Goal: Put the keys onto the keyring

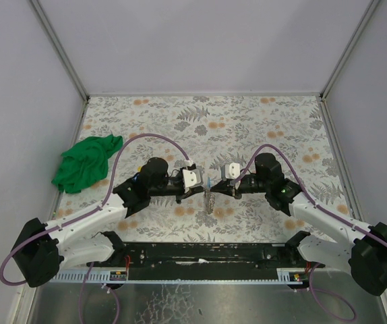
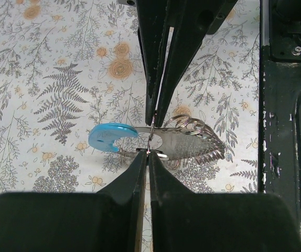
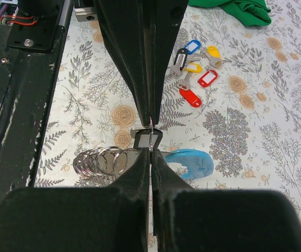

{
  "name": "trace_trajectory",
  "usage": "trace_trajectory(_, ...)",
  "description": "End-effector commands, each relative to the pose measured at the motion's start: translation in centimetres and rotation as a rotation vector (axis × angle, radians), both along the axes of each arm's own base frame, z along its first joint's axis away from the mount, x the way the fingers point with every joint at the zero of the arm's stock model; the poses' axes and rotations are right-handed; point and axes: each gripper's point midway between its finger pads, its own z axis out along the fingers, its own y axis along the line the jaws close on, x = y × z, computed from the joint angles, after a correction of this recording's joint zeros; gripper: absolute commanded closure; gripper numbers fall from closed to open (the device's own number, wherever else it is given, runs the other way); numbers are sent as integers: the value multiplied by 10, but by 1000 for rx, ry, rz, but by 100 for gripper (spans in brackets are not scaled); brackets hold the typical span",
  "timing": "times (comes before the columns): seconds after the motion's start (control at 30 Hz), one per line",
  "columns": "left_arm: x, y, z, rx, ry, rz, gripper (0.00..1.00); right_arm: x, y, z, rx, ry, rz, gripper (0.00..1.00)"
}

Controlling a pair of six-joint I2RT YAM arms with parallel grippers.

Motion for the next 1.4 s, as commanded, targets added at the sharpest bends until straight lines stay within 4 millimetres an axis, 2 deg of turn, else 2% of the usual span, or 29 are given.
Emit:
trace_trajectory(0.0,7,-4,17,-27,-25,11,100,1,5,22,59,-62,17,100)
trace_trajectory(0.47,4,-4,19,-36,-26,-2,100,5,3,22,57,-70,-13,100)
trace_trajectory(0.67,5,-3,14,-20,-18,6,100,6,2,23,60,-76,-28,100)
trace_trajectory(1.37,6,-7,17,-30,-21,-9,100,2,5,24,67,-67,7,100)
